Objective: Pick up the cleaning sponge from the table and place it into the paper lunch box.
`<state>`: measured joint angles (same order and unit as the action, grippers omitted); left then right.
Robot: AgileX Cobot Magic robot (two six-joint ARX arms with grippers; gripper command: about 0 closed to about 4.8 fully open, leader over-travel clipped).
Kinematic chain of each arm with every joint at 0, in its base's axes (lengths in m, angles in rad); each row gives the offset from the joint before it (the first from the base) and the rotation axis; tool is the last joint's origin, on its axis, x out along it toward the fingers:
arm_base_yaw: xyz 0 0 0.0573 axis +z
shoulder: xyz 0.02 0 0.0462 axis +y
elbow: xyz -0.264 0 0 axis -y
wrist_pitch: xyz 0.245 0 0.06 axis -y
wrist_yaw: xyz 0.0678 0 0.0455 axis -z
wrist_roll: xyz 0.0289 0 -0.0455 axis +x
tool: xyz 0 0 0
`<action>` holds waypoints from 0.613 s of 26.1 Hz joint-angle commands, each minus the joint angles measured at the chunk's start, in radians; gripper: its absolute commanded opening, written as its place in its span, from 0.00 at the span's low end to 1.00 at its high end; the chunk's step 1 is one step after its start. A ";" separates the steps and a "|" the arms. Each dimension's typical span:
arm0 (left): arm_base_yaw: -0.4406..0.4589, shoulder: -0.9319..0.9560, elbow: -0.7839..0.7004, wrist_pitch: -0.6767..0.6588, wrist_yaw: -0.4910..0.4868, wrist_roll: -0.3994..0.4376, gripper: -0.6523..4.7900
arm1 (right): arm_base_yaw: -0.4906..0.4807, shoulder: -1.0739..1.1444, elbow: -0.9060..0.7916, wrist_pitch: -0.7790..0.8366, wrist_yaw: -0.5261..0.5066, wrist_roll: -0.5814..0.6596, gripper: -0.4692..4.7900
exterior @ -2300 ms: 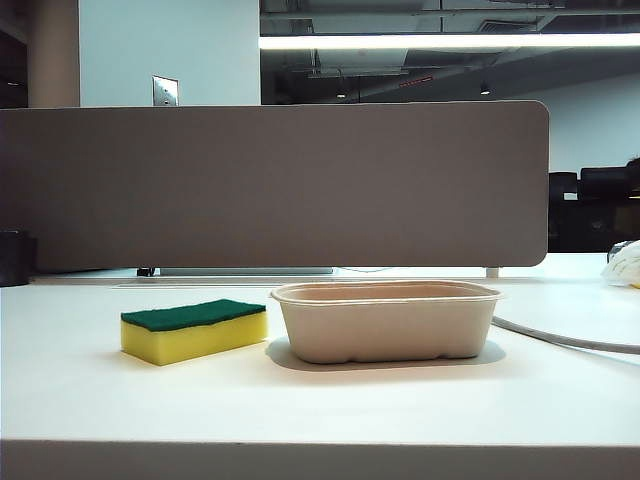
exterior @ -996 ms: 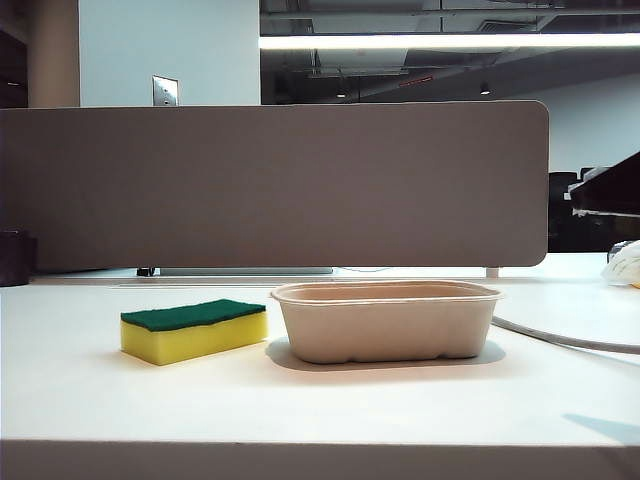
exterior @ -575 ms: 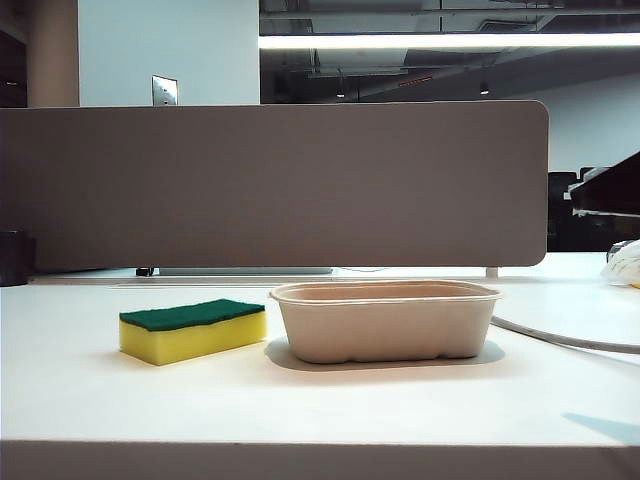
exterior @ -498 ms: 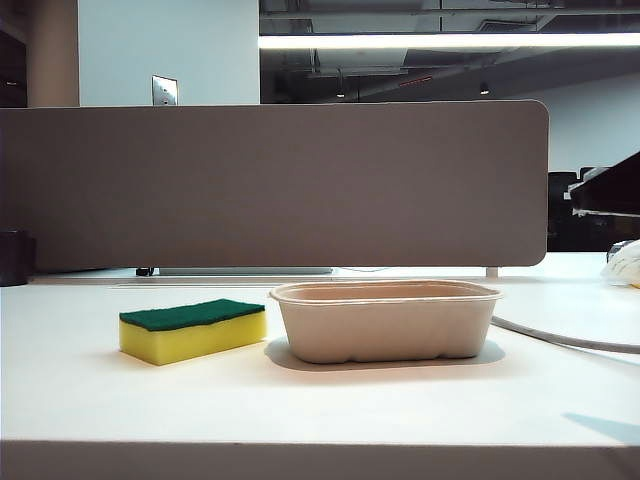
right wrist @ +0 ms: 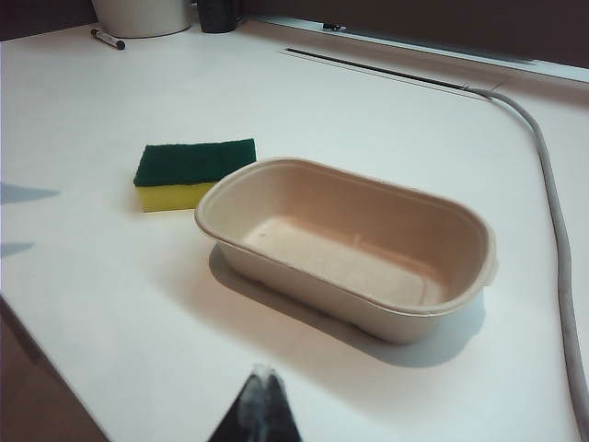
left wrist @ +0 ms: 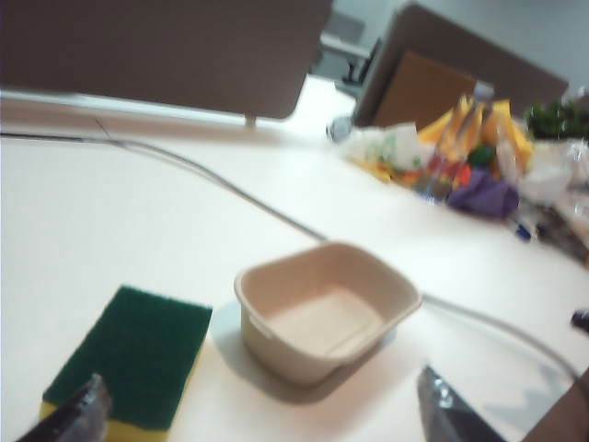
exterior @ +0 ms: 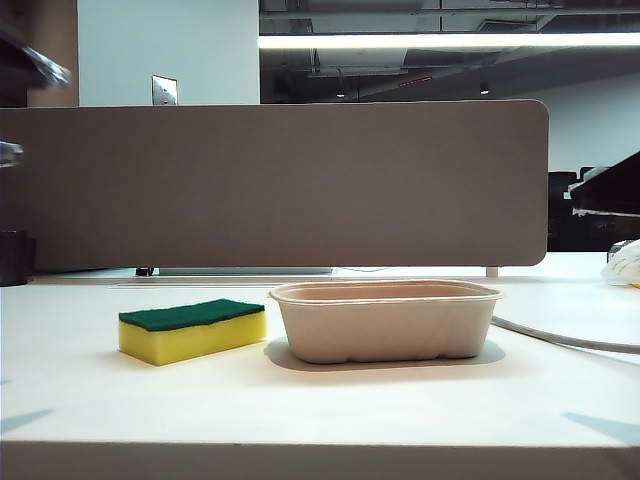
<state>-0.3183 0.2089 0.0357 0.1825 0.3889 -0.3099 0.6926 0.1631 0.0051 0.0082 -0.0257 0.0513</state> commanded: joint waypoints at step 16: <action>-0.195 1.318 0.653 -0.071 -0.369 0.462 1.00 | 0.000 -0.003 0.001 0.011 0.001 0.000 0.08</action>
<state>-0.5144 1.5032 0.6758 0.1574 0.0170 0.1204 0.6926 0.1612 0.0051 0.0086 -0.0250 0.0513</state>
